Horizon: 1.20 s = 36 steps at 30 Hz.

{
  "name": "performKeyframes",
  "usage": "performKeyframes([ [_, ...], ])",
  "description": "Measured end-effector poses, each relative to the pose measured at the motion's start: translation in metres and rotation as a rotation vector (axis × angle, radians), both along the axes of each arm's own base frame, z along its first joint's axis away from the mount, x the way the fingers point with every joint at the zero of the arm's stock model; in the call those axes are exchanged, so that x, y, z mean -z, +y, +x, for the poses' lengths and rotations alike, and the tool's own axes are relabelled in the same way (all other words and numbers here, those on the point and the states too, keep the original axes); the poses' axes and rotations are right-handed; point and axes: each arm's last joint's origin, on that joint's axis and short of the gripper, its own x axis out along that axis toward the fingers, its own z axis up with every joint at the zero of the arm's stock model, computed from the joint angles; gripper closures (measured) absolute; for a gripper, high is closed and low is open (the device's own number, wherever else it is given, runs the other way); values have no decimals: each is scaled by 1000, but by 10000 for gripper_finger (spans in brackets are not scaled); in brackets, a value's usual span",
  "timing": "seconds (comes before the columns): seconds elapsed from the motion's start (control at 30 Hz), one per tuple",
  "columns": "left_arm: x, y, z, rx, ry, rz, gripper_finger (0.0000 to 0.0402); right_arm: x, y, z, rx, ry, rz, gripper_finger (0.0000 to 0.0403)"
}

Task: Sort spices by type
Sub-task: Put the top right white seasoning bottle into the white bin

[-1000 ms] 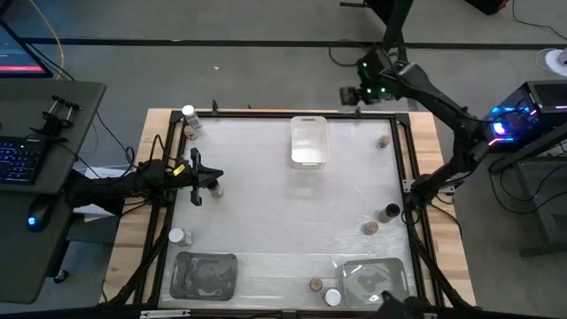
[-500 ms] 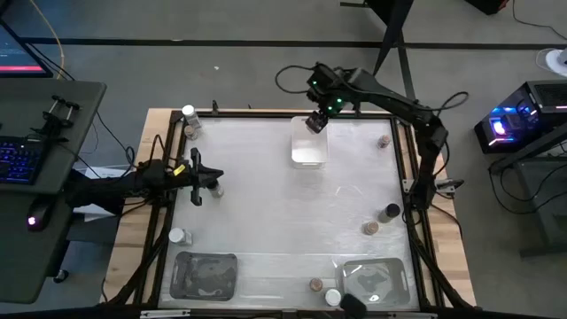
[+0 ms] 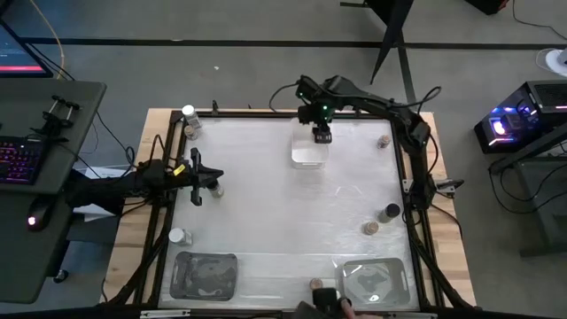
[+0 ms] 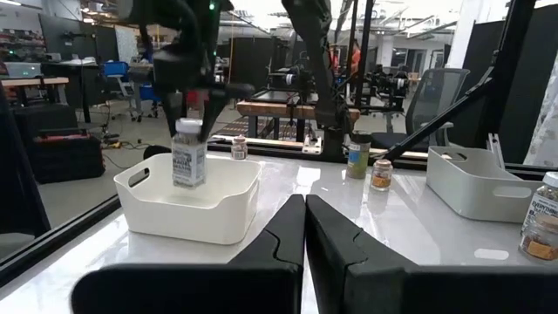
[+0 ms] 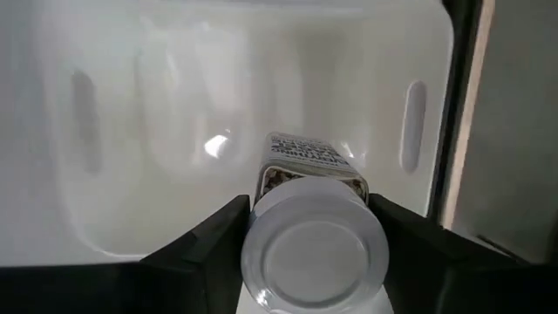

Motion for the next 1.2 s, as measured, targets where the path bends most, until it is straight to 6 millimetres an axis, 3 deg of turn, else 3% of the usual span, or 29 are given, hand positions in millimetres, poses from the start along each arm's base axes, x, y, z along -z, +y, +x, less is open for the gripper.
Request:
performKeyframes([
  [0.2,0,0,0,0,0,0,401,-4,6,5,-15,-18,-35,202],
  [0.3,0,0,0,0,0,0,401,-21,17,4,-40,-78,-52,202],
  [0.47,0,0,0,0,0,0,401,-65,53,1,-124,-229,-120,202],
  [0.57,0,0,0,0,0,0,401,-94,82,-3,-269,-345,-135,202],
  [0.7,0,0,0,0,0,0,401,-122,121,-12,-609,-407,-225,196],
  [0.8,0,0,0,0,0,0,401,-128,143,-12,-782,-370,-326,195],
  [0.97,0,0,0,0,0,0,401,-123,164,-7,-879,-265,-419,194],
  [1.03,0,0,0,0,0,0,401,-123,167,-6,-857,-260,-428,194],
  [1.1,0,0,0,0,0,0,401,-124,159,-5,-729,-285,-432,197],
  [1.2,0,0,0,0,0,0,401,-128,126,-14,-376,-338,-407,201],
])
